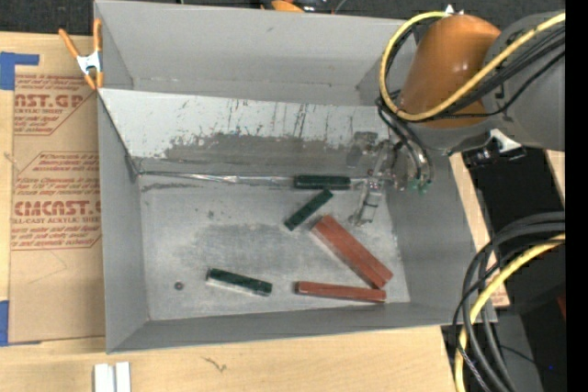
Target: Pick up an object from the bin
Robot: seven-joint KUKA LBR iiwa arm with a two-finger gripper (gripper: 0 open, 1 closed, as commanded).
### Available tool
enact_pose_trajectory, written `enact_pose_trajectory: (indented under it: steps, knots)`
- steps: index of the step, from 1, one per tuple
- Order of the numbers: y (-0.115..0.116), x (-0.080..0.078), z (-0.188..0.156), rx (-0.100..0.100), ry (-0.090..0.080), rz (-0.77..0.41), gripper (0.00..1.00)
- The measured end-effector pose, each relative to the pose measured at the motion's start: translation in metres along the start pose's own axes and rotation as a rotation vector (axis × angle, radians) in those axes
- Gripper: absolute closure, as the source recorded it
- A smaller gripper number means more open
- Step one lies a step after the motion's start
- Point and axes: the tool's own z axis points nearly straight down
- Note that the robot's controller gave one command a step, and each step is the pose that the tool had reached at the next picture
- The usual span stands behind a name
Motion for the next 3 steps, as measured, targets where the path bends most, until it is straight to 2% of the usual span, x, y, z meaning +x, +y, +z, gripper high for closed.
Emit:
enact_pose_trajectory:
  steps: [1, 2, 3]
  knots:
    - [0.051, 0.003, 0.092, -0.002, 0.002, -0.179, 0.0]
    - [0.05, 0.003, 0.089, -0.002, 0.005, -0.178, 1.0]
    - [0.055, 0.016, 0.088, -0.003, -0.001, -0.597, 1.0]
